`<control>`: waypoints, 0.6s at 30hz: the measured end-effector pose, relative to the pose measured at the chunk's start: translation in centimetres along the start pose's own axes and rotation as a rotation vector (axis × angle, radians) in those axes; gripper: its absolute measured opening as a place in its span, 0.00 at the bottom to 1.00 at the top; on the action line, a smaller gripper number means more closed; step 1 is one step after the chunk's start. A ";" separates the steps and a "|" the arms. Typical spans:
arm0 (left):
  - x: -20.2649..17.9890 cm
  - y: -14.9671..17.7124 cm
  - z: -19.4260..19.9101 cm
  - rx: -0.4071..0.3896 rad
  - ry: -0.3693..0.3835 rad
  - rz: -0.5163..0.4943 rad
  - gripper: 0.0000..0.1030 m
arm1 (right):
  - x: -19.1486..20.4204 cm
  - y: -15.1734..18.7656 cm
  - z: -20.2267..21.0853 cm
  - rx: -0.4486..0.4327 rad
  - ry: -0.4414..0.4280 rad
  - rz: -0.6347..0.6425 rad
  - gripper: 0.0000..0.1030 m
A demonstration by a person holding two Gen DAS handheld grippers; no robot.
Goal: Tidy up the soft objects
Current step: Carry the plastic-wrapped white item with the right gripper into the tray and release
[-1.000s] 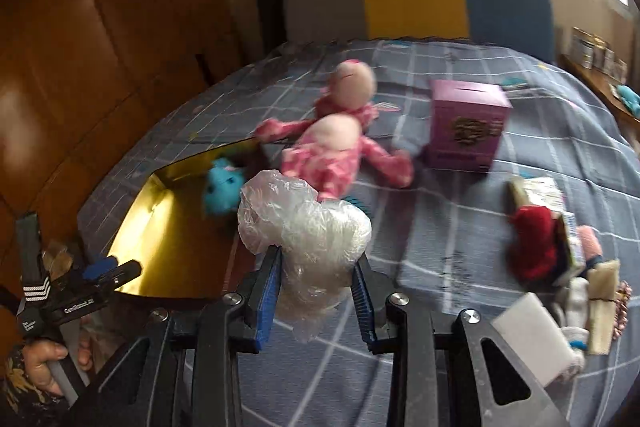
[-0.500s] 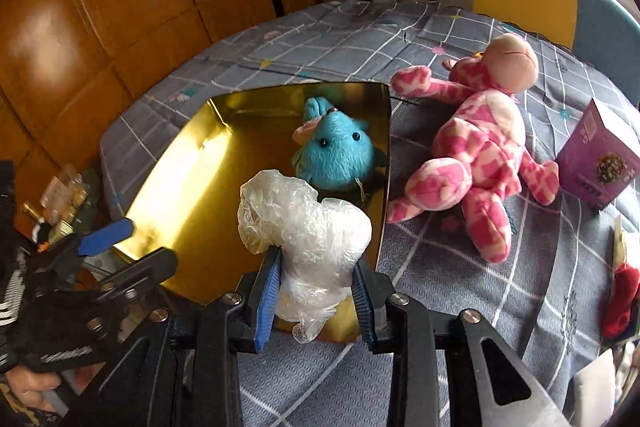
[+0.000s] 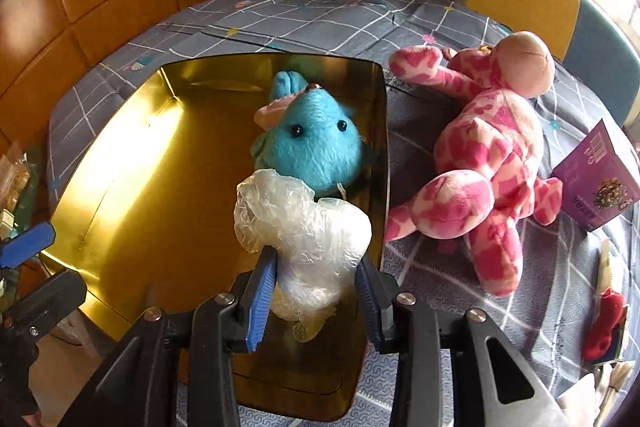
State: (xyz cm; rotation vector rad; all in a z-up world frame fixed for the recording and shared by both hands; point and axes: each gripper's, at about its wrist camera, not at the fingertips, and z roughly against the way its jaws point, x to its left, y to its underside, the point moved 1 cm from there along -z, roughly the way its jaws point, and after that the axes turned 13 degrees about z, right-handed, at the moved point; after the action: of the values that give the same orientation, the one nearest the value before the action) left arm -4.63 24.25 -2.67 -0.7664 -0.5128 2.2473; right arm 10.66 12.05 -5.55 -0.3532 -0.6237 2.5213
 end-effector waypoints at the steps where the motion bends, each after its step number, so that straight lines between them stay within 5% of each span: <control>1: -0.1 0.0 0.0 -0.001 0.000 -0.002 0.83 | 0.0 0.0 0.1 -0.002 -0.005 -0.002 0.42; 18: -2.0 0.8 0.8 -0.008 0.015 -0.057 0.83 | -1.2 2.5 5.3 -0.125 -0.008 -0.075 0.54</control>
State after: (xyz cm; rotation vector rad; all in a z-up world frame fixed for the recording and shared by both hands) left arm -4.34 22.13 -1.79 -0.7630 -0.5302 2.1862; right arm 8.67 7.63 -2.03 -0.3574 -0.7861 2.4200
